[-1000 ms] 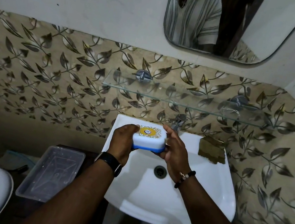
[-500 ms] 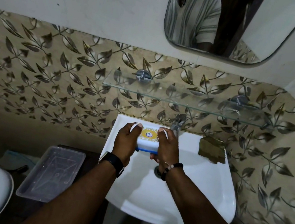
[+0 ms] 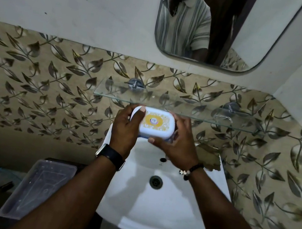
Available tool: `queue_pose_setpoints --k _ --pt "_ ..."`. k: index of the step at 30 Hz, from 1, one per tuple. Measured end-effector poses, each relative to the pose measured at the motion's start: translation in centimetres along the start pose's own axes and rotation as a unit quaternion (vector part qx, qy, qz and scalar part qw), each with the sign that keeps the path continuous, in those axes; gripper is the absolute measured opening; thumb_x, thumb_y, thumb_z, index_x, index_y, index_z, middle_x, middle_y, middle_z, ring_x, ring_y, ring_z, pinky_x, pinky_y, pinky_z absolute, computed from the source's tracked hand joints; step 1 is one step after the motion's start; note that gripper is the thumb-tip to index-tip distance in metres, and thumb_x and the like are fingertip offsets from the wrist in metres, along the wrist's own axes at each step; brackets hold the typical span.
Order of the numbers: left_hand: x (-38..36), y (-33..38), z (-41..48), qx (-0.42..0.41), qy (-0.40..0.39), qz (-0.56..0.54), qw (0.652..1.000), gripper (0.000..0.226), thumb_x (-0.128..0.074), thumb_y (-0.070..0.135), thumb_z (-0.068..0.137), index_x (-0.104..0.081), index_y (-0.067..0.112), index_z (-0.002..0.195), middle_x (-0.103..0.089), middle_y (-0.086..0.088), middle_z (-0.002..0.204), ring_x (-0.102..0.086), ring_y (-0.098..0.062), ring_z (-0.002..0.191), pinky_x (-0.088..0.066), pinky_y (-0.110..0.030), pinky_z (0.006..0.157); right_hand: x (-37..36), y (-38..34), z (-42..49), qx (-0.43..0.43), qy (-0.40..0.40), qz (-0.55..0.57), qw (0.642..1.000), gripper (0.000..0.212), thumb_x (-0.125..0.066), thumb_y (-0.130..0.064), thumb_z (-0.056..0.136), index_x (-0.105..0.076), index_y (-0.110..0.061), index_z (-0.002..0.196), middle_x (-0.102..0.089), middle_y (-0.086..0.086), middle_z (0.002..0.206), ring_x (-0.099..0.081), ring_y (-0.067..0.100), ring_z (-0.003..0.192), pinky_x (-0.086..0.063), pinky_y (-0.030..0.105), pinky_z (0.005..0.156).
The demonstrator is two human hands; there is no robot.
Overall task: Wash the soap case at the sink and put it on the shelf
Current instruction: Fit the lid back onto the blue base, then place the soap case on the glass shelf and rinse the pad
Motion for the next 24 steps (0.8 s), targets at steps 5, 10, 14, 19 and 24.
queue_pose_setpoints --k 5,10,14,19,24 --pt "-5.1 4.7 3.8 -0.073 -0.077 0.088 0.99 0.04 -0.061 0.045 0.094 -0.079 0.011 0.106 -0.076 -0.018 0.105 -0.074 -0.029 0.099 -0.06 -0.046 0.087 6.1 -1.0 4.9 0.019 0.052 -0.092 0.994 0.083 -0.09 -0.051 0.06 -0.055 -0.021 0.128 -0.051 -0.003 0.119 -0.049 0.016 0.115 -0.045 0.026 0.098" --pt "-10.3 7.4 6.2 -0.137 -0.184 0.201 0.952 0.029 -0.07 0.033 0.091 -0.079 0.015 0.112 -0.08 -0.003 0.098 -0.075 -0.019 0.092 -0.055 -0.028 0.079 10.3 1.1 8.8 -0.048 0.065 -0.094 0.992 0.075 -0.092 -0.047 0.058 -0.06 -0.022 0.121 -0.058 0.002 0.119 -0.057 0.023 0.112 -0.053 0.045 0.095" --pt "-12.7 6.8 8.0 -0.142 -0.192 0.261 0.935 0.031 -0.075 0.026 0.088 -0.076 0.012 0.116 -0.079 -0.007 0.1 -0.075 -0.018 0.089 -0.054 -0.025 0.075 11.1 2.3 10.6 -0.065 0.059 -0.059 0.994 0.072 -0.095 -0.037 0.059 -0.062 -0.017 0.12 -0.067 0.004 0.117 -0.066 0.022 0.106 -0.056 0.048 0.091" --pt "-13.6 4.5 9.5 -0.114 -0.187 0.324 0.92 0.04 -0.076 0.03 0.088 -0.072 0.015 0.125 -0.072 -0.016 0.113 -0.071 -0.03 0.098 -0.057 -0.043 0.089 11.0 3.8 11.9 -0.081 0.041 -0.111 0.99 0.086 -0.093 -0.04 0.061 -0.056 -0.015 0.134 -0.064 0.009 0.128 -0.061 0.029 0.116 -0.052 0.049 0.098" --pt "-13.3 3.4 9.6 -0.114 -0.156 0.402 0.895 0.042 -0.072 0.041 0.089 -0.073 0.017 0.123 -0.067 -0.013 0.121 -0.062 -0.028 0.11 -0.05 -0.035 0.093 10.6 5.0 12.1 -0.094 0.031 -0.135 0.986 0.085 -0.093 -0.036 0.063 -0.055 -0.013 0.135 -0.064 0.009 0.13 -0.06 0.029 0.116 -0.051 0.048 0.098"
Point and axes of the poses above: each hand's wrist, its own z-axis towards the middle knuckle, its own x-axis out of the back of the hand, y = z × x, the point moved 10 cm from there along z, towards the middle knuckle
